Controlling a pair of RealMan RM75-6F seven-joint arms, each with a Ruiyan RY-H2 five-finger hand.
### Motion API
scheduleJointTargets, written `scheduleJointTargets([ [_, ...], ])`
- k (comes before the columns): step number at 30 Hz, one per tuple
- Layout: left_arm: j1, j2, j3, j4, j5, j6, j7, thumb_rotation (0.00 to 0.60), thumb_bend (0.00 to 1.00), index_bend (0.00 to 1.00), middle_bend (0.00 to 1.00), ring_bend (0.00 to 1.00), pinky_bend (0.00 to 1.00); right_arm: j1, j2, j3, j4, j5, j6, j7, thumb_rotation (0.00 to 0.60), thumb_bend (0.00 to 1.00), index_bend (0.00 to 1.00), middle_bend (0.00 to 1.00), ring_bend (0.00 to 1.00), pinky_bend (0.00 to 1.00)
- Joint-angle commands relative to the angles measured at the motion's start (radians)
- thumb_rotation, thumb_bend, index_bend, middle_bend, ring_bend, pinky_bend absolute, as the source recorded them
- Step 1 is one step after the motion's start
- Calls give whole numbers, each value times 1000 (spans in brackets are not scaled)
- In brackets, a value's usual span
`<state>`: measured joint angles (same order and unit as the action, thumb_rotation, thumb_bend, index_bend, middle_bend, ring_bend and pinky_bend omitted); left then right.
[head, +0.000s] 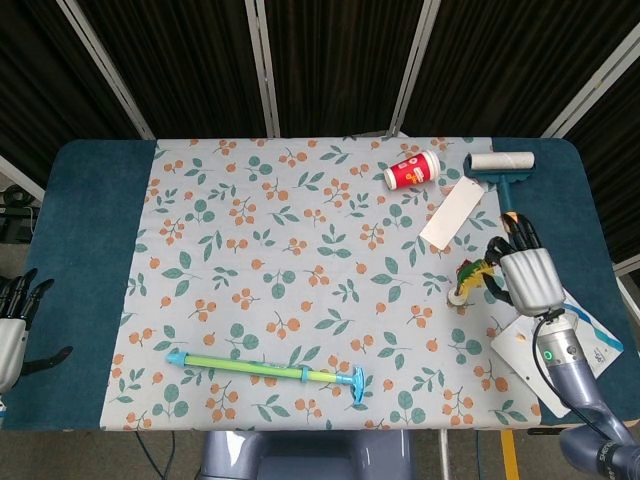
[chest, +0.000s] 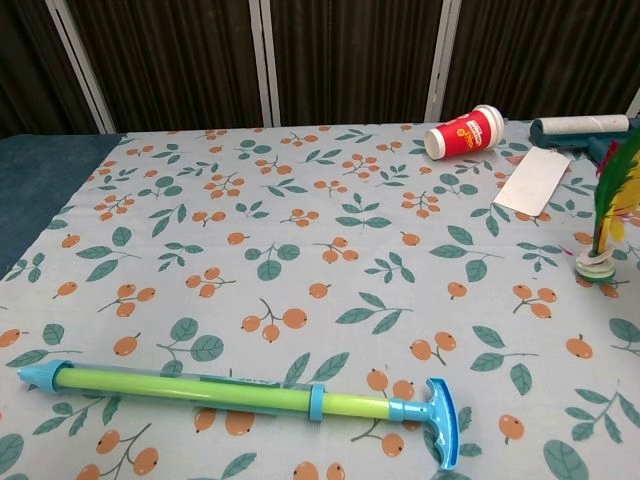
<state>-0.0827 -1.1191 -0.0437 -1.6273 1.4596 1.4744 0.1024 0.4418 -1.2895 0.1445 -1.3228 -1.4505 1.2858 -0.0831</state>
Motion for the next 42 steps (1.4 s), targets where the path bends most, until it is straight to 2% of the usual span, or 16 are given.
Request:
scheduleJointTargets([
  [1,0,0,0,0,0,1,1,550,143,111,0,0,0,-10,8,-1,-5,7,6,-1,600,346,628,360,12,0],
  [4,1,-1,0,0,0,1,1,552,143,112,0,0,0,-28,18,-4,-17,20,13,-3,600,345,598,335,9,0],
  [9,0,-1,0,-1,0,1,3,554,144,112,0,0,0,-52,36,-16,-35,31,18,-9,600,346,490,268,0,0],
  [14,1,-1,0,-1,0,2,2,555,144,111,0,0,0,-64,46,-15,-43,47,18,-11,600,345,430,244,0,0],
  [21,1,-1,0,0,1,2,1,553,144,111,0,0,0,-81,54,-5,-52,73,24,-16,600,334,250,181,0,0],
  [31,1,0,1,0,1,1,-1,556,144,111,0,0,0,-132,76,-5,-73,78,79,16,600,325,205,139,0,0],
  [38,1,1,1,-1,2,1,-2,552,144,112,0,0,0,-179,85,-40,-55,-6,170,35,600,287,115,8,0,0],
  [42,1,0,0,0,1,3,-1,552,144,112,0,0,0,-193,76,-50,-30,-69,235,46,600,249,80,0,0,0],
])
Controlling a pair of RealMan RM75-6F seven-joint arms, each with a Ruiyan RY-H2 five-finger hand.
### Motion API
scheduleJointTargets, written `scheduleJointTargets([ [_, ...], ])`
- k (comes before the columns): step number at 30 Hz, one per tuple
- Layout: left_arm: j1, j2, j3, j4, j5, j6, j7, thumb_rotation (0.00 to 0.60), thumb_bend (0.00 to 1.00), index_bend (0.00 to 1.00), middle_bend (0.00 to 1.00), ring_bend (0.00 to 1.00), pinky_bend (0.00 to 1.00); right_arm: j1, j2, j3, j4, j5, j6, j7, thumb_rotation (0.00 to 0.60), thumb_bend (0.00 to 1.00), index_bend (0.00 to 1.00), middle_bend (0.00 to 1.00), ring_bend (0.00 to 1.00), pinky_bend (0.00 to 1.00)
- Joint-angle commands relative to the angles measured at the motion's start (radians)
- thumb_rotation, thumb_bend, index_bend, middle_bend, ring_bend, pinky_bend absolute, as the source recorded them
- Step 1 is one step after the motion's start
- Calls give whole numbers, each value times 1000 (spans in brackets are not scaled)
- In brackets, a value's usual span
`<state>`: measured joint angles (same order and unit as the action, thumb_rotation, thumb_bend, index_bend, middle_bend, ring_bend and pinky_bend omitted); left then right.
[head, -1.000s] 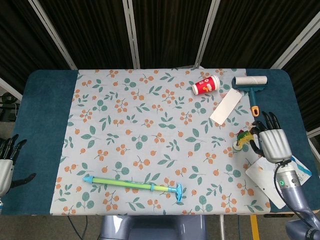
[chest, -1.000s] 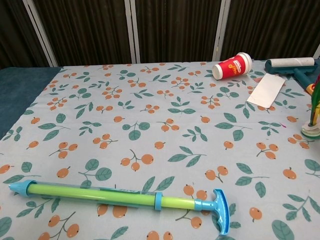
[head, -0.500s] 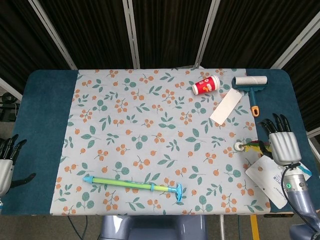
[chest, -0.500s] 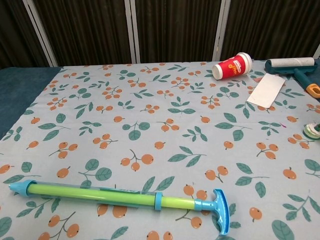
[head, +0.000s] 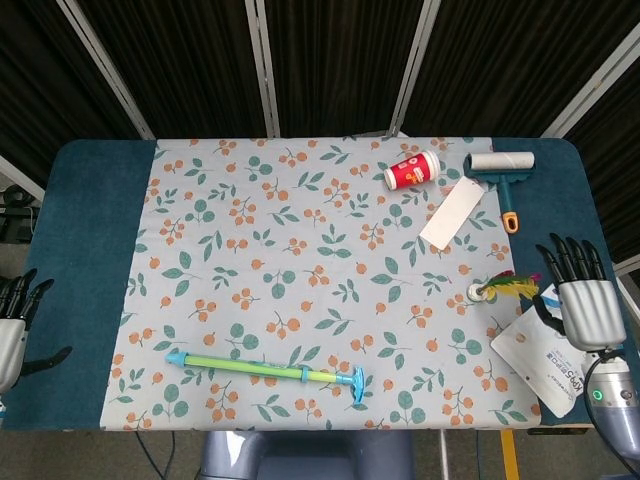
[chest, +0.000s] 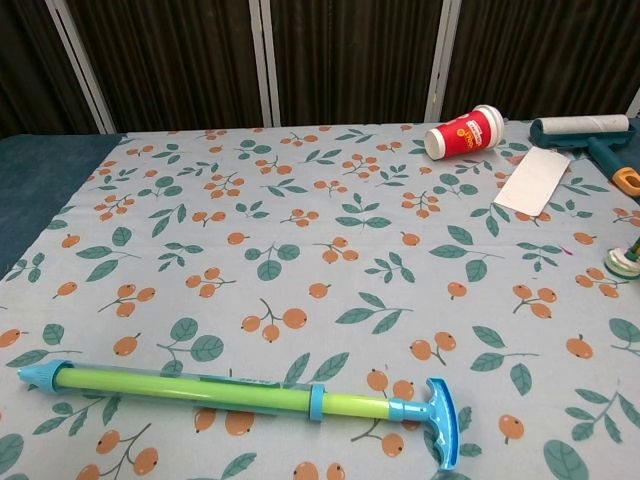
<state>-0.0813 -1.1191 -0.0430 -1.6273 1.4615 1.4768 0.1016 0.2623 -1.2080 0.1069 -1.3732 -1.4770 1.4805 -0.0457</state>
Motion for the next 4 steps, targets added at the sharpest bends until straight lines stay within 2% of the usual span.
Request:
scheduleJointTargets([
  [1,0,0,0,0,-1,0,0,552,144,112,0,0,0,-15,-8,-16,25,-54,47,7,600,240,76,0,0,0],
  [4,0,0,-1,1,-2,-1,-1,550,145,112,0,0,0,-15,-14,-21,34,-66,47,9,600,210,67,0,0,0],
])
